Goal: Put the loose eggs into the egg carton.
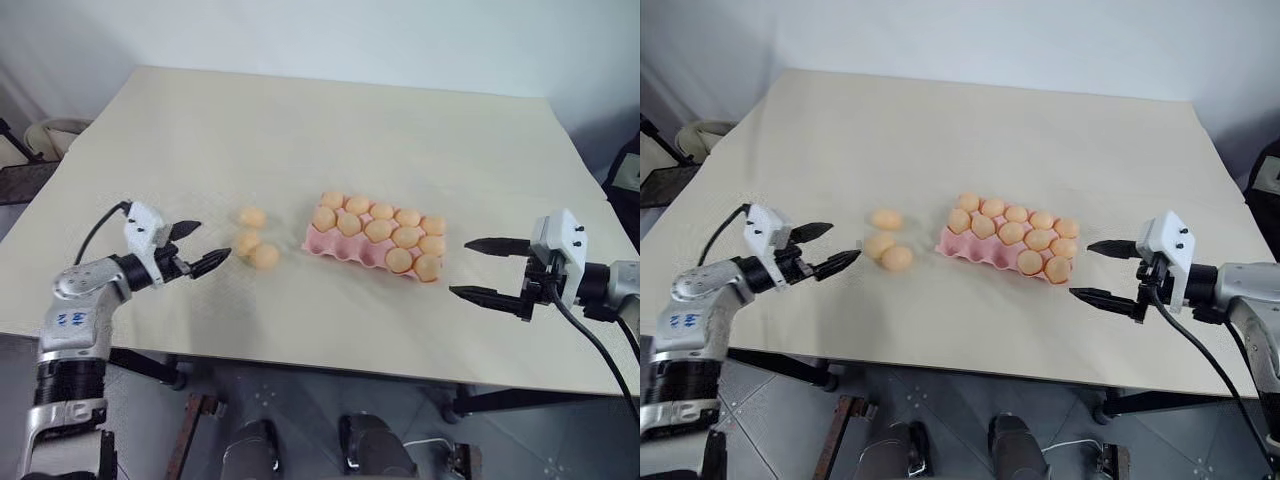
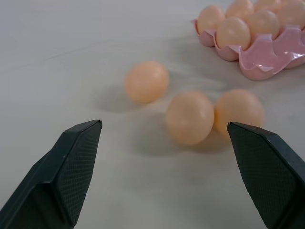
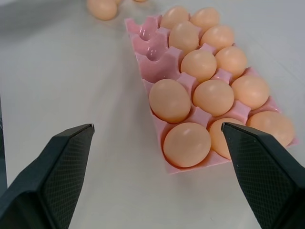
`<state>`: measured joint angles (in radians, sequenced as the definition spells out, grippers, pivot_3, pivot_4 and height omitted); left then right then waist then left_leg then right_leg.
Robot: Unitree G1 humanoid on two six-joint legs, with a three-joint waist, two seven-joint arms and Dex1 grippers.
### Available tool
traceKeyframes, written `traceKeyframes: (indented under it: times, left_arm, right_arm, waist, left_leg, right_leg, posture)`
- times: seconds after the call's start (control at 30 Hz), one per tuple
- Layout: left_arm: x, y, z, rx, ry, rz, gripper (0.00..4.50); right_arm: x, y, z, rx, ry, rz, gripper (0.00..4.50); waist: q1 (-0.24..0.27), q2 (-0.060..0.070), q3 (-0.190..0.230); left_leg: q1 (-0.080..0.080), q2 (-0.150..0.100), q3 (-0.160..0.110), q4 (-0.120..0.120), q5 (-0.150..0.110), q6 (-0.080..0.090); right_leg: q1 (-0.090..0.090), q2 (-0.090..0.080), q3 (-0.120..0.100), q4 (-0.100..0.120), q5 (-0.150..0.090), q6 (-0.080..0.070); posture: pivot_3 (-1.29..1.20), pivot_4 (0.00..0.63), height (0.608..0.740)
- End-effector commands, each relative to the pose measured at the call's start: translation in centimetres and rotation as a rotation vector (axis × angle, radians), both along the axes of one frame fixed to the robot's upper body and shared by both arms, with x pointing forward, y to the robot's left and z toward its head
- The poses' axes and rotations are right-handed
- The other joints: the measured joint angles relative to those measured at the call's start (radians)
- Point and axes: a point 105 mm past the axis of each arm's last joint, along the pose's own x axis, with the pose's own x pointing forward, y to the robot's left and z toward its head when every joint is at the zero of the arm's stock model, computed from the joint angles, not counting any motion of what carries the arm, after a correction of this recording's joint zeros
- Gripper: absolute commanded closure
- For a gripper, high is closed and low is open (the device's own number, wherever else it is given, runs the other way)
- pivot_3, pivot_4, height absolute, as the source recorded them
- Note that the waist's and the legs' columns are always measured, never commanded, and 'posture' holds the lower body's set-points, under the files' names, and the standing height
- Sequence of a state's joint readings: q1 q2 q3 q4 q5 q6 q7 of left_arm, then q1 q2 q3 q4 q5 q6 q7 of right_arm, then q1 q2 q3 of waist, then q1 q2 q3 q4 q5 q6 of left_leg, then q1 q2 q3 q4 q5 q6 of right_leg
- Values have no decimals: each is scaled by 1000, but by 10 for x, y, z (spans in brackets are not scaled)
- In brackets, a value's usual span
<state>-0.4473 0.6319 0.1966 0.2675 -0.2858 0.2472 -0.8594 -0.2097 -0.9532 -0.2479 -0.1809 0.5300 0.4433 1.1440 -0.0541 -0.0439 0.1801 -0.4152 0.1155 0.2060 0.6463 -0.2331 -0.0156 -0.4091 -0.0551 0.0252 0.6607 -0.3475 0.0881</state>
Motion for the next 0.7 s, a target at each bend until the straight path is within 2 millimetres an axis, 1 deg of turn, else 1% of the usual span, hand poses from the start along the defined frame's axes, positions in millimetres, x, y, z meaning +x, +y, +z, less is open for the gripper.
traceKeyframes:
  times: [0.03,0.2,0.23,0.33,0.57,0.67,0.7]
  left_arm:
    - [9,-15,0,19,-22,-68,12]
    - [21,-27,-5,28,-14,-105,12]
    - [26,-30,-7,30,-9,-103,12]
    - [35,-35,-10,37,-3,-102,12]
    - [43,-40,-20,58,23,-104,12]
    - [48,-39,-21,57,25,-81,606]
    - [48,-39,-20,56,24,-81,907]
  right_arm:
    - [-5,-2,14,-9,-51,-8,0]
    - [-10,-3,12,-10,-46,-22,0]
    - [-10,-4,11,-10,-44,-25,0]
    - [-11,-3,11,-8,-44,-32,0]
    - [-13,-3,10,-4,-45,-45,0]
    - [-12,-4,10,-3,-46,-50,0]
    - [-12,-4,10,-3,-46,-52,0]
  waist:
    - [0,0,0]
    - [2,0,0]
    - [3,0,0]
    - [4,0,0]
    - [2,0,0]
    - [3,0,0]
    - [3,0,0]
  left_leg:
    - [0,0,0,0,0,0]
    - [-3,0,0,1,0,0]
    - [-3,0,-1,1,0,0]
    - [-3,1,-1,3,0,0]
    - [-5,2,-1,2,0,0]
    - [-5,2,-1,2,0,0]
    - [-5,2,-1,2,0,0]
  right_leg:
    - [0,0,0,0,0,0]
    - [-2,1,0,0,0,1]
    - [-2,7,-1,0,0,1]
    - [-2,8,1,0,1,2]
    - [-4,10,1,0,1,2]
    - [-4,10,1,0,1,2]
    - [-4,10,1,0,1,2]
  posture:
    - [0,150,740]
    - [0,150,740]
    - [0,150,740]
    - [0,150,740]
    - [0,150,740]
    - [0,150,740]
    - [0,150,740]
